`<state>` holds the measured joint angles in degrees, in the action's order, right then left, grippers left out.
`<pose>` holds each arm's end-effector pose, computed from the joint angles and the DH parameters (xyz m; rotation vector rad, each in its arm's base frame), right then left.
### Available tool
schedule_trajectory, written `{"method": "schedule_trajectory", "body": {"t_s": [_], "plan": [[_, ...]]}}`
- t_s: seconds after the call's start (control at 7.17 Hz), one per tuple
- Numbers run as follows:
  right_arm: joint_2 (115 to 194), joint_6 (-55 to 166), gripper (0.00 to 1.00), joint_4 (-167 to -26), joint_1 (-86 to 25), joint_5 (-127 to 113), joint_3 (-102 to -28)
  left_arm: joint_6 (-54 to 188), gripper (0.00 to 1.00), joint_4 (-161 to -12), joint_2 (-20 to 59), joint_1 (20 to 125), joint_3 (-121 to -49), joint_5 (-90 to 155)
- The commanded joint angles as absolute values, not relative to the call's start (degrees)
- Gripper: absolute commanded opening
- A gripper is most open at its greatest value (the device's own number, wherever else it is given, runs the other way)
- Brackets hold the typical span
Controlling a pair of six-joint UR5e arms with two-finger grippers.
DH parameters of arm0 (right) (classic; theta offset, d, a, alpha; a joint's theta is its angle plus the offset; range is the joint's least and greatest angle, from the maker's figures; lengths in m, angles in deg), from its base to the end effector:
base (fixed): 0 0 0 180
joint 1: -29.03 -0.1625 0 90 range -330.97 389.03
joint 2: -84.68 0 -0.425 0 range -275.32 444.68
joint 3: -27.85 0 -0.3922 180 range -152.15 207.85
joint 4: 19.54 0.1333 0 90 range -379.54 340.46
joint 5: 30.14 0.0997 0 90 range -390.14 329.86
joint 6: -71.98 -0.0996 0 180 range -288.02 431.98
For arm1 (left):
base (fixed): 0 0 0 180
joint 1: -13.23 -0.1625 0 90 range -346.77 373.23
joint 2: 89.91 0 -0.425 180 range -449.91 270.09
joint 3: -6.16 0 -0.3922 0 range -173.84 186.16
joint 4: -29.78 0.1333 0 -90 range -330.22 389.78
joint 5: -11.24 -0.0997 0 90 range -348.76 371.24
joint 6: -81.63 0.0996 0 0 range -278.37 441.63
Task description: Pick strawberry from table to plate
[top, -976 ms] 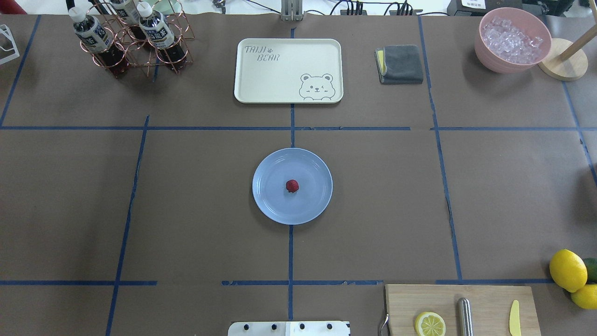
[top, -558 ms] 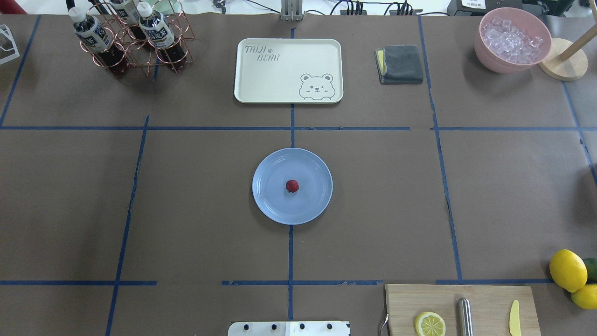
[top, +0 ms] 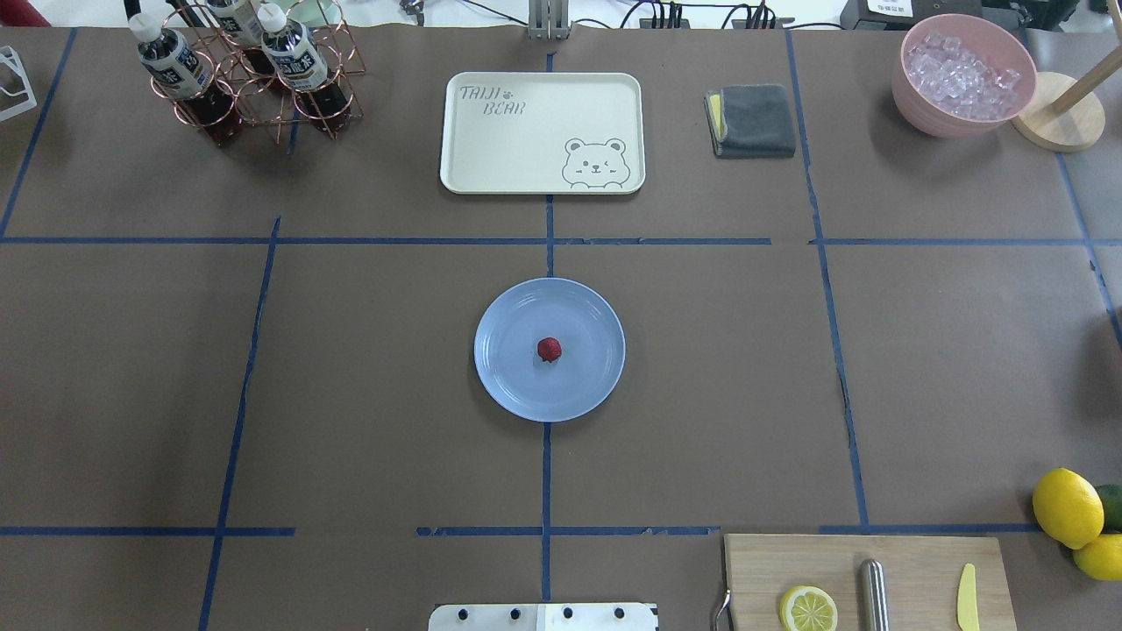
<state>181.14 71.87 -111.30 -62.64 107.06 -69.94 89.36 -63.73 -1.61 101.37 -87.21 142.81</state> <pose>0.0731 -0.4415 0.6441 0.0041 -0.8238 0.0324 -0.0514 -0.4874 0.6411 0.1236 0.7208 0.1927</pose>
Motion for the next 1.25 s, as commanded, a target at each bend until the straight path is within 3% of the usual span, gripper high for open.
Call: {"method": "schedule_trajectory", "body": {"t_s": [0.0, 1.12], "plan": [[181.1, 71.8, 1.0, -111.3, -62.64, 106.97, -69.89, 89.28, 1.0, -63.65, -1.49, 101.38, -87.18, 142.81], [180.66, 71.54, 1.0, -111.3, -62.64, 106.88, -69.89, 81.36, 1.0, -64.0, -1.22, 101.29, -86.83, 142.98]]}}
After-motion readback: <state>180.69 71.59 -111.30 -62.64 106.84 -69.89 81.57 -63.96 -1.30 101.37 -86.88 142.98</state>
